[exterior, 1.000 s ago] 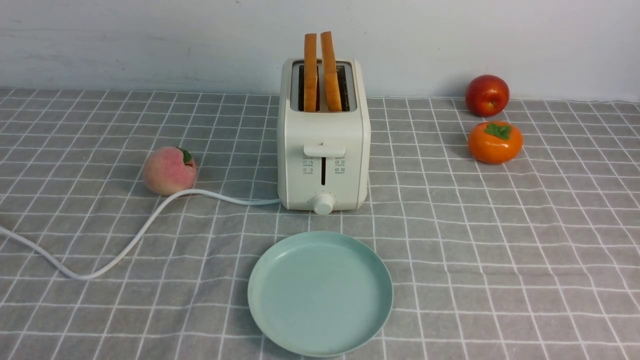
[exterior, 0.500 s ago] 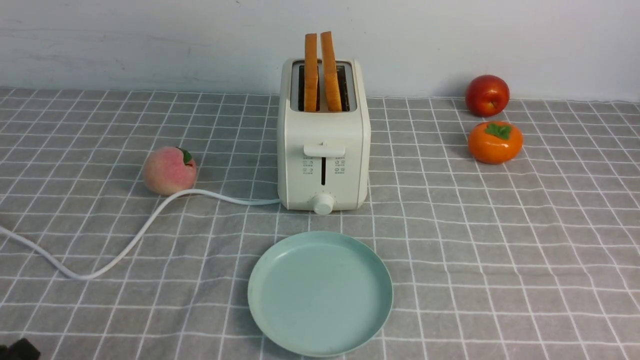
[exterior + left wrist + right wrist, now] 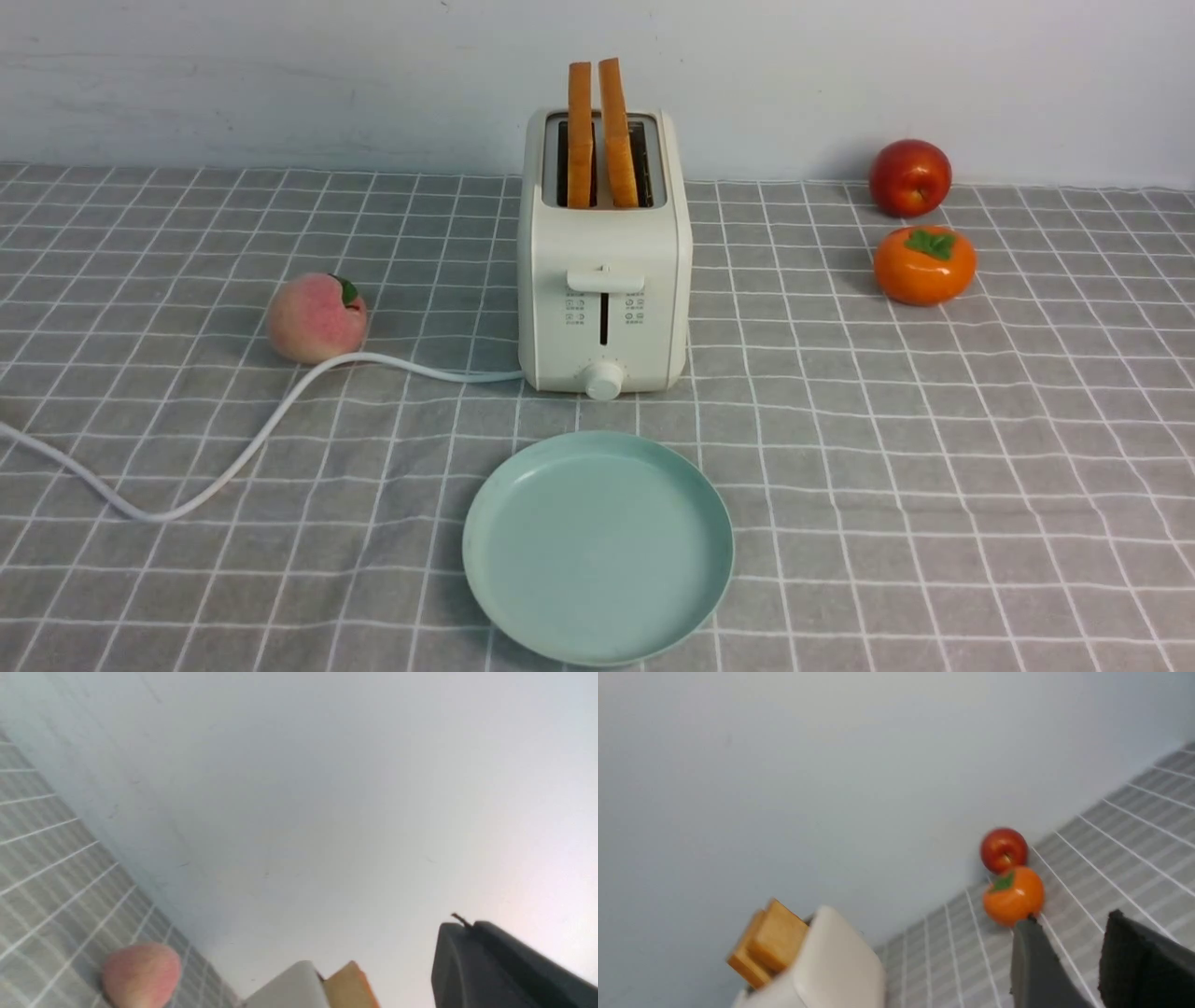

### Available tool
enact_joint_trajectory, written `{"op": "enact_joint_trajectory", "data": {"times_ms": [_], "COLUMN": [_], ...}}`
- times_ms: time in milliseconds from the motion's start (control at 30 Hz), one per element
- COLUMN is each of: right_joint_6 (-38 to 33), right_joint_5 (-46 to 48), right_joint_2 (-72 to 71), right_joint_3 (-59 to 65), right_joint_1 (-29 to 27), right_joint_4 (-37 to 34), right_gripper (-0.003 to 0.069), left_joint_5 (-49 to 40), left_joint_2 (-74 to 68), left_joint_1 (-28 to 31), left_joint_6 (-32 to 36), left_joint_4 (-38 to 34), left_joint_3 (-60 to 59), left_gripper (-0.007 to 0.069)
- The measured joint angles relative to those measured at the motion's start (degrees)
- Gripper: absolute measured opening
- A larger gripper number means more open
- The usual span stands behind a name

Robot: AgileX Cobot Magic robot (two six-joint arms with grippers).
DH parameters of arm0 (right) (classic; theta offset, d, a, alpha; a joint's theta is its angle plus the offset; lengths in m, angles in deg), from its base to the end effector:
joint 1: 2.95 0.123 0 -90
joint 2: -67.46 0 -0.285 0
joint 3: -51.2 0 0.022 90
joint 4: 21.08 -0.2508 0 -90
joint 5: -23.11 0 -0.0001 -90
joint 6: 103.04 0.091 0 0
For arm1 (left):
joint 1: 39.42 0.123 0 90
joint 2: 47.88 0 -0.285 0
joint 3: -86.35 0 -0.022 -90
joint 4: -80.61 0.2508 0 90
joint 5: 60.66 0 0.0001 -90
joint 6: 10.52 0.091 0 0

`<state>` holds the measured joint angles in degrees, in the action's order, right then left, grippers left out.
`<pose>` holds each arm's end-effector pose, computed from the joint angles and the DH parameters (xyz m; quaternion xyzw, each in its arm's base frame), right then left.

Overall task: Take toasted bread from bread machine on grey coffee table place on plate.
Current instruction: 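Reach for a toast slice standing in the toaster with the left gripper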

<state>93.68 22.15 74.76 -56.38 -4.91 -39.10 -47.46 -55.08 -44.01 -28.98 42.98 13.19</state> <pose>0.0494 -0.0021 0.2432 0.2017 0.6019 0.2164 0.7418 0.0463 0.0090 0.2534 -0.2965 0.4913 -0.3740 0.7286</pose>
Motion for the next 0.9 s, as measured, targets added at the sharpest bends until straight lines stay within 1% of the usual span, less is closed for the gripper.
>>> {"op": "enact_joint_trajectory", "data": {"times_ms": [33, 100, 133, 167, 200, 233, 267, 300, 333, 367, 400, 433, 467, 533, 600, 633, 667, 700, 733, 767, 800, 833, 867, 900], "right_joint_6": [0.41, 0.67, 0.52, 0.45, -0.96, -1.22, -3.5, -6.0, -6.72, -9.27, -9.66, -12.57, -14.28, -17.19, -19.76, -21.37, -21.63, -23.74, -23.93, -25.68, -26.74, -26.92, -27.87, -28.4], "right_joint_5": [1.85, 10.22, 15.99, 17.25, 27.84, 29.15, 38.11, 46.04, 48.03, 53.58, 54.23, 57.39, 58.25, 58.16, 56.98, 55.68, 55.46, 53.35, 53.12, 51.58, 50.92, 50.73, 49.63, 48.46], "right_joint_2": [0.48, 4.02, 6.63, 7.23, 12.61, 13.34, 18.75, 24.19, 25.68, 30.49, 31.09, 34.58, 36.56, 38.18, 38.81, 38.88, 38.88, 38.88, 38.88, 38.88, 38.88, 38.88, 38.88, 38.88], "right_joint_3": [-3.1, -15.05, -20.56, -20.56, -30.1, -31.09, -37.32, -42.28, -42.87, -46.4, -46.8, -49.01, -49.63, -49.72, -49.46, -49.01, -48.77, -47.61, -47.25, -45.69, -44.68, -44.68, -43.3, -42.18], "right_joint_1": [0.0, 0.0, 0.0, 0.0, 0.0, 0.0, 0.0, 0.0, 0.0, 0.0, 0.0, 0.0, 0.0, 0.0, 0.0, 0.0, 0.0, 0.0, 0.0, 0.0, 0.0, 0.0, 0.0, 0.0], "right_joint_4": [0.75, 3.29, 4.26, 4.26, 5.82, 6.0, 7.1, 8.0, 8.18, 8.45, 8.45, 7.99, 6.59, 3.23, -0.79, -3.52, -3.94, -7.59, -7.94, -10.45, -11.69, -11.89, -12.99, -13.77], "right_gripper": [0.0198, 0.0148, 0.0118, 0.0111, 0.0055, 0.0048, 0.0003, -0.0014, -0.0017, -0.0018, -0.0018, -0.0018, -0.0018, -0.0016, -0.0015, -0.0014, -0.0014, -0.0011, -0.001, -0.0008, -0.0008, -0.0008, -0.0008, -0.0008], "left_joint_5": [-2.61, -10.09, -14.46, -16.48, -25.61, -26.87, -34.39, -43.08, -43.96, -48.72, -49.69, -51.53, -51.81, -51.18, -49.37, -47.63, -47.32, -45.21, -45.08, -44.58, -44.57, -44.49, -43.7, -41.12], "left_joint_2": [0.0, -2.03, -4.31, -5.46, -10.29, -11.89, -17.16, -23.77, -25.65, -32.11, -32.97, -39.38, -43.55, -48.35, -52.86, -55.63, -56.08, -60.11, -60.54, -64.39, -66.04, -66.44, -68.75, -71.62], "left_joint_1": [0.0, 0.0, 0.0, 0.0, 0.0, 0.0, 0.0, 0.0, 0.0, 0.0, 0.0, 0.0, 0.0, 0.0, 0.0, 0.0, 0.0, 0.0, 0.0, 0.0, 0.0, 0.0, -0.38, -1.24], "left_joint_6": [0.17, 1.94, 3.22, 3.76, 6.03, 6.29, 7.87, 9.63, 9.96, 12.78, 13.78, 17.7, 21.41, 26.69, 33.69, 37.59, 39.27, 46.68, 48.66, 56.69, 61.49, 61.49, 67.14, 71.68], "left_joint_4": [0.4, 2.4, 3.67, 4.23, 6.51, 6.78, 8.32, 9.44, 9.55, 10.33, 10.49, 10.59, 9.8, 7.02, 1.46, -3.39, -5.11, -12.16, -13.96, -20.24, -24.73, -25.63, -31.74, -37.18], "left_joint_3": [2.79, 9.82, 13.25, 13.93, 19.57, 20.96, 25.03, 29.24, 30.29, 33.44, 33.82, 36.09, 37.9, 39.7, 41.59, 42.84, 43.05, 44.95, 45.14, 46.77, 47.76, 47.97, 49.14, 50.55], "left_gripper": [-0.0014, -0.0014, -0.0014, -0.0014, -0.0014, -0.0014, -0.0014, -0.0014, -0.0014, -0.0014, -0.0014, -0.0014, -0.0014, -0.0014, -0.0014, -0.0014, -0.0014, -0.0014, -0.0014, -0.0014, -0.0014, -0.0014, -0.0014, -0.0014]}}
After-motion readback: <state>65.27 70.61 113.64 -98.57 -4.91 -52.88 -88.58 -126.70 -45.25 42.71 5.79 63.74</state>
